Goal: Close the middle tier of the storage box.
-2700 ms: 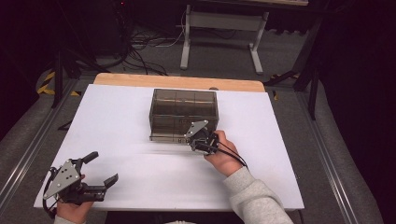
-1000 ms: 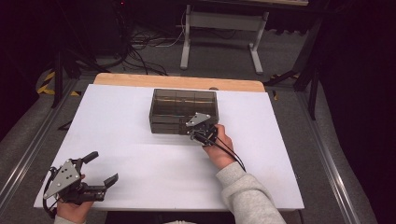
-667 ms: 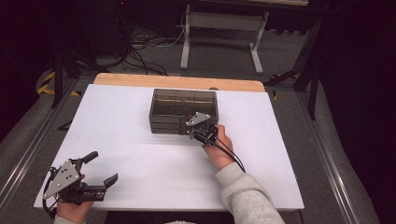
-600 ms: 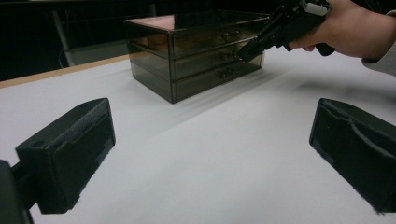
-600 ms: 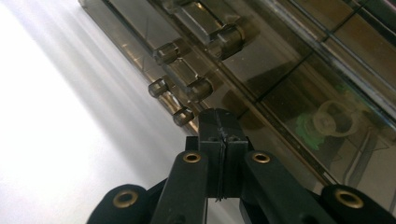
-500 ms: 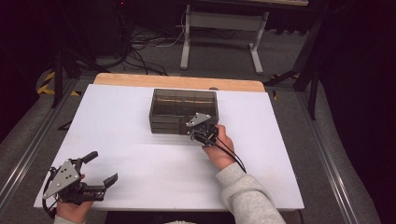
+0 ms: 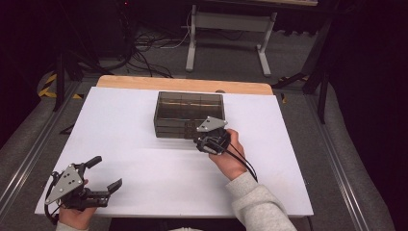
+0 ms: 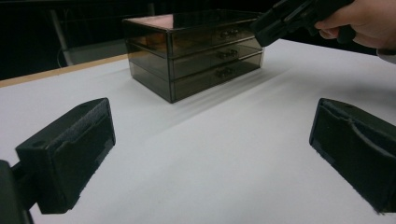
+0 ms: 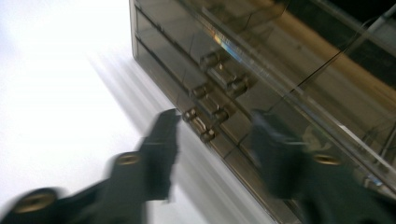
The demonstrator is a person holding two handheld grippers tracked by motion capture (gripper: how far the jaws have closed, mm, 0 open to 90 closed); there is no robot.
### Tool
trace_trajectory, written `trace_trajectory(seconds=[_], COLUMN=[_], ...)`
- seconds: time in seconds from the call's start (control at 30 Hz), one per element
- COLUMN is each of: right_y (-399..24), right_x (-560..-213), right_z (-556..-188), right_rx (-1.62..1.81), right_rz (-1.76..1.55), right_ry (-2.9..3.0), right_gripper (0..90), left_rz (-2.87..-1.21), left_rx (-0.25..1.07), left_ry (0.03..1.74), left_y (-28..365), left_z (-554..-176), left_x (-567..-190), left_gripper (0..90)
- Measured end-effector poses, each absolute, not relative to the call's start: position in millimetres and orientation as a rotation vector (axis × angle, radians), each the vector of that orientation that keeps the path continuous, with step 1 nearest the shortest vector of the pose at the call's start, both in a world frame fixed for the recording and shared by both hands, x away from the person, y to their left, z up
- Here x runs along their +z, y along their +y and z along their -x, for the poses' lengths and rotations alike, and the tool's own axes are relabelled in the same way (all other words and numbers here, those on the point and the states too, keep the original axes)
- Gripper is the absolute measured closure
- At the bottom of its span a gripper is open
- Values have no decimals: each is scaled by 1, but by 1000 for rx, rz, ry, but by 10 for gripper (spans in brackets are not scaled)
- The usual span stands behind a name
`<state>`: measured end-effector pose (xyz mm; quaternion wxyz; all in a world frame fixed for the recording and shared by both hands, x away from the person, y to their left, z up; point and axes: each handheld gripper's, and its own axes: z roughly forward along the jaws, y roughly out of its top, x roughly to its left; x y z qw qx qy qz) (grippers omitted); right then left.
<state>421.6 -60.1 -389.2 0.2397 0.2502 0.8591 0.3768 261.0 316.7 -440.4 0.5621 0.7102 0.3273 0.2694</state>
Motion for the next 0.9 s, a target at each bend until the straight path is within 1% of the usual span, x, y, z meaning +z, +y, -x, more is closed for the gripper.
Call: trace_trajectory(seconds=[0.03, 0.07, 0.1, 0.13, 0.17, 0.43, 0.53, 0.6, 0.9], right_y=[-64, -64, -66, -67, -69, -93, -103, -109, -144], right_x=[-387, -387, -386, -385, -384, -381, -383, -384, -397], right_z=[-419, -419, -418, -418, -418, -407, -401, -400, -379], right_rx=[1076, 1076, 1093, 1095, 1100, 1218, 1253, 1242, 1368], right_rz=[-676, -676, -674, -698, -703, -731, -736, -751, -734], right_ry=[2343, 2343, 2347, 2348, 2359, 2326, 2306, 2307, 2225], right_gripper=[384, 384, 332, 257, 222, 38, 28, 1, 0], left_rz=[-1673, -1670, -1670, -1671, -1672, -1683, -1684, -1687, -1681], left_rx=[635, 634, 635, 636, 635, 639, 635, 638, 636], left_ry=[771, 773, 773, 771, 771, 757, 759, 756, 760], left_y=[317, 316, 316, 316, 316, 315, 314, 313, 312], left_z=[-261, -261, -261, -261, -261, -264, -264, -264, -265], left_x=[-440, -440, -440, -440, -440, -440, -440, -440, -440], left_gripper=[12, 12, 12, 12, 12, 12, 12, 12, 12])
